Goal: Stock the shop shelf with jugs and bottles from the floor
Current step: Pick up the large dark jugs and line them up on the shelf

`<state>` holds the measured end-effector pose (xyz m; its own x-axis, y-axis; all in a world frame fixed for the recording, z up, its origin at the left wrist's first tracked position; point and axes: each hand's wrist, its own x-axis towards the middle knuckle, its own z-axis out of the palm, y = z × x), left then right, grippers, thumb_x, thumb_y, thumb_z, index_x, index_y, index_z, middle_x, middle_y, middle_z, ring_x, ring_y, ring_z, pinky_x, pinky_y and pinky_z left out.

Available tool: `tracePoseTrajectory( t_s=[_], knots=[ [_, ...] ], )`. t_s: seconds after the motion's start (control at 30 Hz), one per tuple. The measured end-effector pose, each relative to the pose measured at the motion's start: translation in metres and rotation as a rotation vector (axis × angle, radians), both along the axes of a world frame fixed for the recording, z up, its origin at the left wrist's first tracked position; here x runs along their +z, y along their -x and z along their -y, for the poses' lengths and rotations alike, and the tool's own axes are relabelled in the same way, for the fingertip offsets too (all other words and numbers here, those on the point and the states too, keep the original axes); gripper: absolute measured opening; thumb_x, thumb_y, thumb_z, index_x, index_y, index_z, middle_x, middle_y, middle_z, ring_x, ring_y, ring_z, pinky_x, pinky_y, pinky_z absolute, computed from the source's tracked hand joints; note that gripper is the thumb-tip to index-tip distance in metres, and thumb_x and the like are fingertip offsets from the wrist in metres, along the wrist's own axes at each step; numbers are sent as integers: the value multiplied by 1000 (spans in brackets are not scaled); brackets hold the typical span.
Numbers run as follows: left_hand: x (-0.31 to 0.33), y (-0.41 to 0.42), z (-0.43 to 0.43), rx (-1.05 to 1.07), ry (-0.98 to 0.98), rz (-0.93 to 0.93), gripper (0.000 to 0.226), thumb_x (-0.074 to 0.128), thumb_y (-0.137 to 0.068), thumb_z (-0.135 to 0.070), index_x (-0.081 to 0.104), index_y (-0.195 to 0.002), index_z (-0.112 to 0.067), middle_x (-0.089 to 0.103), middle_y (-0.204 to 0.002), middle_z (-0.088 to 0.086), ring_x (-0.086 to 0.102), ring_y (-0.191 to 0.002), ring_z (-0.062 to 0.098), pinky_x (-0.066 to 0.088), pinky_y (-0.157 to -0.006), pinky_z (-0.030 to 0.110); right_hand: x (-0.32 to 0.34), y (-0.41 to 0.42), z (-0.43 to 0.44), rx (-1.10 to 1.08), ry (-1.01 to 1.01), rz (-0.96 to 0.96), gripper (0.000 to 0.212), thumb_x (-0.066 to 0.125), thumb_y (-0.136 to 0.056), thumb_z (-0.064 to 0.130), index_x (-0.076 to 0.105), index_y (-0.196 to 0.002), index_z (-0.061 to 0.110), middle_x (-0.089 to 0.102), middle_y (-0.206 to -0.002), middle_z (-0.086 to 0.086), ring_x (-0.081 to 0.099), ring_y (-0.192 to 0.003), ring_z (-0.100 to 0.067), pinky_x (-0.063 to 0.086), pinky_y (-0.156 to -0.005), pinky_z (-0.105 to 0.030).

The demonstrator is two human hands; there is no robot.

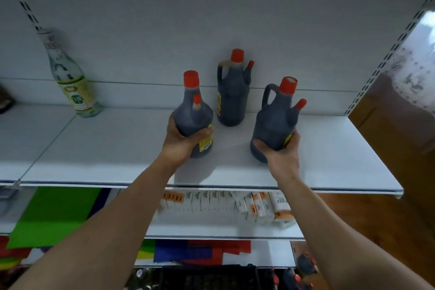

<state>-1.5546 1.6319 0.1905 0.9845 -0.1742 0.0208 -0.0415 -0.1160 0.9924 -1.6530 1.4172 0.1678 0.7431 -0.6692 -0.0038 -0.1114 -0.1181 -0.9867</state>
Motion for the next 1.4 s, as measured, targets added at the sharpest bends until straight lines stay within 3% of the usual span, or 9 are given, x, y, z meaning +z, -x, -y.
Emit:
tracePoseTrajectory(
  t_s=[0.1, 0.23, 0.4, 0.53, 0.7, 0.93, 1.03, 1.17, 1.4],
  knots=[
    [-2, -21, 7, 118, -155, 28, 84, 88, -60, -35, 47, -132, -20, 57, -129, 1, 57, -115, 23, 52, -95, 44, -3, -18, 11, -25, 42, -66, 98, 85, -63, 38, 27, -142, 32, 48, -136, -2, 51, -120, -26, 49, -99, -46],
    [-5, -39, 12, 107, -157, 45, 99, 81, -49, -55, 46, -135, -21, 59, -130, 1, 59, -115, 22, 54, -93, 43, 0, -40, 24, -38, 89, -71, 96, 85, -63, 40, 31, -142, 30, 52, -135, 1, 52, -121, -26, 49, -98, -49],
    [-13, -55, 22, 159, -116, 24, 65, 81, -73, -31, 50, -129, -19, 62, -117, -4, 61, -109, 20, 52, -86, 34, 0, -59, 34, -10, 138, -67, 97, 84, -62, 45, 31, -142, 33, 52, -136, 6, 53, -120, -21, 51, -97, -47],
    [-17, -66, 27, 182, -140, 28, 73, 81, -73, -36, 44, -134, -22, 60, -123, -5, 59, -111, 20, 52, -94, 41, 0, -68, 39, -2, 165, -66, 92, 83, -67, 41, 31, -142, 33, 56, -132, 8, 56, -117, -19, 52, -94, -43],
    [-18, -75, 34, 179, -111, 31, 80, 84, -66, -44, 44, -133, -26, 59, -122, -9, 59, -111, 15, 53, -92, 38, 1, -80, 41, -20, 164, -67, 88, 83, -68, 38, 34, -140, 29, 57, -129, 7, 58, -115, -20, 52, -92, -41],
    [-13, -82, 49, 191, -97, 46, 57, 81, -74, -33, 57, -124, -19, 64, -102, -12, 62, -87, 3, 47, -63, 11, 3, -99, 46, 22, 159, -84, 87, 83, -69, 37, 33, -139, 27, 58, -117, 10, 59, -111, -21, 49, -83, -32],
    [-11, -86, 52, 164, -84, 52, 49, 81, -75, -29, 61, -118, -17, 64, -92, -16, 60, -78, -6, 45, -53, 5, 3, -104, 50, 46, 163, -94, 88, 83, -69, 37, 32, -140, 26, 59, -124, 5, 58, -112, -23, 50, -86, -36],
    [-12, -86, 51, 167, -94, 53, 47, 80, -75, -32, 61, -117, -21, 63, -92, -18, 61, -81, -4, 46, -59, 9, 1, -108, 51, 52, 150, -79, 90, 83, -69, 37, 31, -141, 26, 59, -128, 4, 58, -113, -23, 51, -87, -37],
    [-18, -84, 51, 187, -93, 56, 58, 80, -74, -38, 59, -126, -21, 68, -117, -5, 64, -102, 13, 51, -78, 24, 0, -107, 51, 81, 135, -47, 89, 82, -72, 33, 29, -142, 25, 55, -124, 9, 50, -101, -9, 45, -81, -30]
  ],
)
